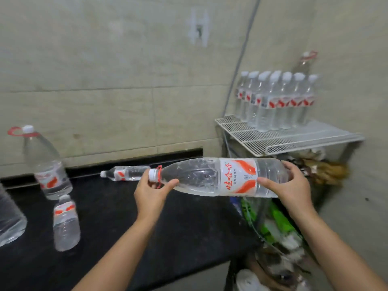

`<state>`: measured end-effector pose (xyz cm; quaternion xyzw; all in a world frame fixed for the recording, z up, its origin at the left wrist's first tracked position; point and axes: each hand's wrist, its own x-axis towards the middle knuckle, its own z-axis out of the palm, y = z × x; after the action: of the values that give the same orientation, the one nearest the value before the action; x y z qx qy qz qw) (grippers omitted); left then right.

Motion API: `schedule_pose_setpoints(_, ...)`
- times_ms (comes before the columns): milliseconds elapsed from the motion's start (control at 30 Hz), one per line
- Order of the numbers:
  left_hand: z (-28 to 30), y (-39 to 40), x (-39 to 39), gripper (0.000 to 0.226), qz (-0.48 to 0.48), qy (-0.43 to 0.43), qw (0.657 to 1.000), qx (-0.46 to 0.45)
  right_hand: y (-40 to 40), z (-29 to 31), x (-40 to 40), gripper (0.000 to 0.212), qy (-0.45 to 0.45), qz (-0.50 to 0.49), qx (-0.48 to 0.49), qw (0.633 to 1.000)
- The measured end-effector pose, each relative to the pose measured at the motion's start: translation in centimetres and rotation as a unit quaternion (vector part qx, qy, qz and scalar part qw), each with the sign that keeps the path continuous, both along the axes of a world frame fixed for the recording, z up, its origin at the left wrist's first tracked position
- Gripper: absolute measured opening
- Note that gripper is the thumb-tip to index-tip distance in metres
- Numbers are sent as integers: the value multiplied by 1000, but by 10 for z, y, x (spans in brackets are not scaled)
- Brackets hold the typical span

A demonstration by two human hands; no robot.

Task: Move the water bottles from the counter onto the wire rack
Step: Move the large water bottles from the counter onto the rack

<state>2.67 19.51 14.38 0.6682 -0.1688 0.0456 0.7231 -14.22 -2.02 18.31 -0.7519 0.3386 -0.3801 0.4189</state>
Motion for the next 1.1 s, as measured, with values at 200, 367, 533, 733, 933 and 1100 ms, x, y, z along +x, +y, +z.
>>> schedule_pose_setpoints(200, 33, -119, -13, 35, -73, -24, 996, -42, -97, 31, -41, 72, -44, -64, -35, 996)
schedule_pose_setpoints(367, 61, -219, -8, 42, -101, -37, 991, -82, -186, 48, -45, 73, -70, -87, -42, 993)
schedule_pose_setpoints(533, 82, -317, 16, 39, -95, -83, 991, -48, -289, 60, -23, 77, -82, -108, -45, 990)
schedule_pose_setpoints(733, 109, -420, 42, 49, -108, -140, 984, -33, -384, 63, -6, 77, -76, -117, -13, 990)
schedule_pose_setpoints(933, 127, -485, 41, 63, -70, -220, 972, 37, -455, 56, 3, 74, -19, -77, 23, 997)
schedule_pose_setpoints(1100, 145, -520, 15, 87, -27, -314, 941, 120, -508, 44, 10, 74, 69, 3, 27, 997)
